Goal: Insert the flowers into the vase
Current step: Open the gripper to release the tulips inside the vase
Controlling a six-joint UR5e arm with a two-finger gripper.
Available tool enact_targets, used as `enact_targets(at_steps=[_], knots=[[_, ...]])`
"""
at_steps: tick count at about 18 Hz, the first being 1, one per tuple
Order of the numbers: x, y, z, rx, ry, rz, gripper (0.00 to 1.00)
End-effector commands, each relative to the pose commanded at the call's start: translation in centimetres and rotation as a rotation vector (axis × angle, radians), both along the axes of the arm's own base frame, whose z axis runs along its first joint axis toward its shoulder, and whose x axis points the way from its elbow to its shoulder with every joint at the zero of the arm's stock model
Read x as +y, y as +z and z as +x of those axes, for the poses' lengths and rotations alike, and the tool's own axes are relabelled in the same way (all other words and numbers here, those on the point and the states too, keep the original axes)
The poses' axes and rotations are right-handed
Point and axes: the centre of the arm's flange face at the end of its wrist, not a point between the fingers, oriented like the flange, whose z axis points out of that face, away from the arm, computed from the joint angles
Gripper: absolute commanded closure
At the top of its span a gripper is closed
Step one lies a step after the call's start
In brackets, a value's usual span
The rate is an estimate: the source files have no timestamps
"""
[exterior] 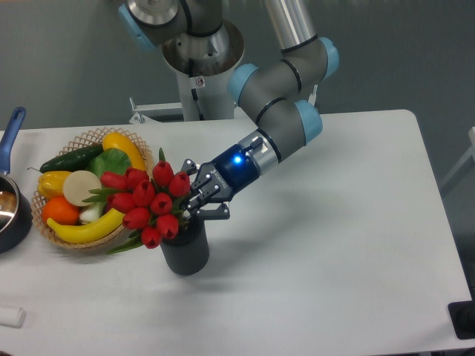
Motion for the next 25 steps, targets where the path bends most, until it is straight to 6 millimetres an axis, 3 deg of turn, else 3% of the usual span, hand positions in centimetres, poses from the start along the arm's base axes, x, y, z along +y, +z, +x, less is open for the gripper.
enact_targets(at_steps=[9,11,15,19,25], knots=[[0.11,-0.72,-0.05,0.001,-0.003,-0.001,0.83],[0.14,-0.68,-0.09,0.011,-0.004,0.003,0.77],[0.09,-0.77,-0.17,0.013,-0.003,0.001,0.76],[0.04,-0.96,-0.17,0.038,-0.006,-0.017,0.6],[-0.06,-0.89,-0.3,0.042,-0.003,-0.015,0.49]])
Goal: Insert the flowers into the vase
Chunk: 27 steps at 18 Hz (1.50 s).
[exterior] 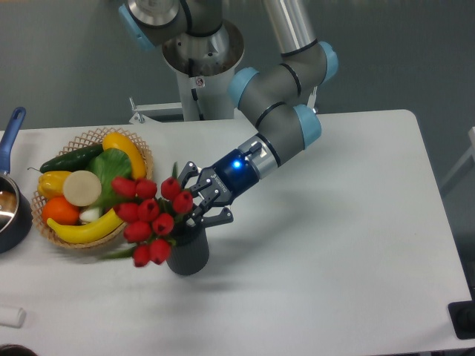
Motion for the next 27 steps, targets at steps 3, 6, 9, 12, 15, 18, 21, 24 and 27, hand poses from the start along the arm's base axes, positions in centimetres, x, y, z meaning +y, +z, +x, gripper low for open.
enact_targets(at_steps=[3,6,9,12,15,18,21,24,27], knots=[[0.0,0.1,0.0,0.004,0.0,0.002,0.32],[0.0,0.5,-0.2,0.009,0.002,0.005,0.0],[-0.3,0.7,-0.6,0.015,0.011,0.007,0.0],[-0.7,2.4,-0.5,0.048,0.015,0.02,0.0],[-4.6,3.6,-2.1,0.173,0.093,-0.115,0.0],[-9.0,6.2,-4.4,0.351,0.191,-0.302,0.0],[-12.8,9.0,-6.9,0.483,0.292,-0.44,0.0],[-16.3,13.0,-10.6,0.583,0.402,-0.504,0.0],[-18.2,16.7,-13.1,0.644,0.47,-0.497,0.0]])
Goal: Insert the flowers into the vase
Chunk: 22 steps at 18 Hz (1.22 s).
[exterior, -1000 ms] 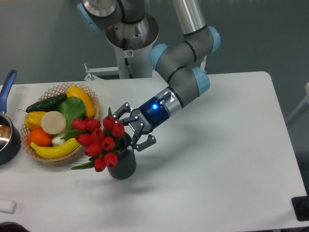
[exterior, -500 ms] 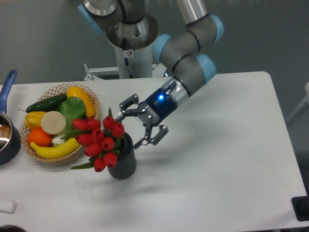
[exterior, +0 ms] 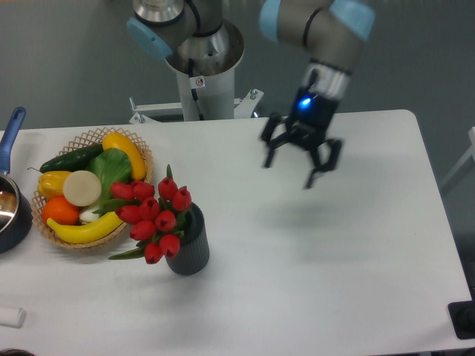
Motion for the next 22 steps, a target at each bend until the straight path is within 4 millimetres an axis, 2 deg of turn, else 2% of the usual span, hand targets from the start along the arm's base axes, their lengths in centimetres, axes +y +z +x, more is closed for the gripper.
enact_targets(at_steps=[2,6,13,18,20,22], knots=[[-1.0,2.6,-1.4,0.057,0.032,-0.017,0.0],[-2.5,5.7,-3.3,0.126,0.083,-0.13,0.0],[-4.8,9.7,-4.7,0.149,-0.151,-0.441,0.0],[-6.3,10.0,-5.8,0.158,-0.33,-0.578,0.0],[-7.1,9.2,-6.2,0.153,-0.359,-0.591,0.0],[-7.1,9.4,-6.1,0.156,-0.358,-0.592,0.0]])
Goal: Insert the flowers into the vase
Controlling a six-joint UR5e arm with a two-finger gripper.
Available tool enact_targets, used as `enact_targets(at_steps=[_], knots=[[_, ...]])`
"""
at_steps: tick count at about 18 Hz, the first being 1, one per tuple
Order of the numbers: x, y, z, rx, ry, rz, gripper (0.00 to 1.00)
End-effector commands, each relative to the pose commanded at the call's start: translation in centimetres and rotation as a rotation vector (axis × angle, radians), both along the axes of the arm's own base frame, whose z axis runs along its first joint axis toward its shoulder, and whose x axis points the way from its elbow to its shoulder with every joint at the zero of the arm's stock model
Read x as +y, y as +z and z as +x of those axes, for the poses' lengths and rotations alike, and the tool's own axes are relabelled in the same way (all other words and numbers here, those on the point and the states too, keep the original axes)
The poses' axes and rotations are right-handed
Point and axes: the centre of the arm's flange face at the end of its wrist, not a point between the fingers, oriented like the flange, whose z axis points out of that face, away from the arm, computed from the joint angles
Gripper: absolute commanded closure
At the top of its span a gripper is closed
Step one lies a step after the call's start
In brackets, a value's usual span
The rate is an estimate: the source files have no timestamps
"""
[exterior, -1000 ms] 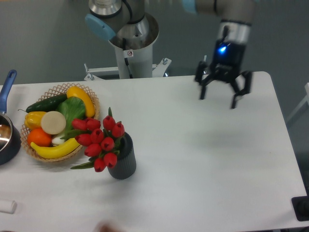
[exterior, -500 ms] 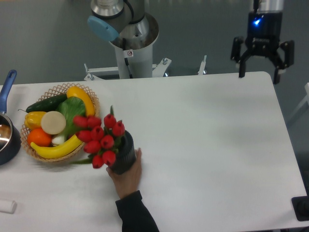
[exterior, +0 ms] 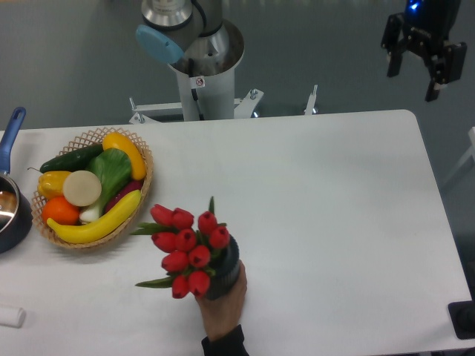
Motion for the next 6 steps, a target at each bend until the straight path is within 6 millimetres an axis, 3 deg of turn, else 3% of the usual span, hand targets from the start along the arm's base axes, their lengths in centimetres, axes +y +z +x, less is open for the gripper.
enact_targets(at_steps=[6], knots=[[0.41,-0.07,0.17,-0.005,0.004,0.003,0.0]])
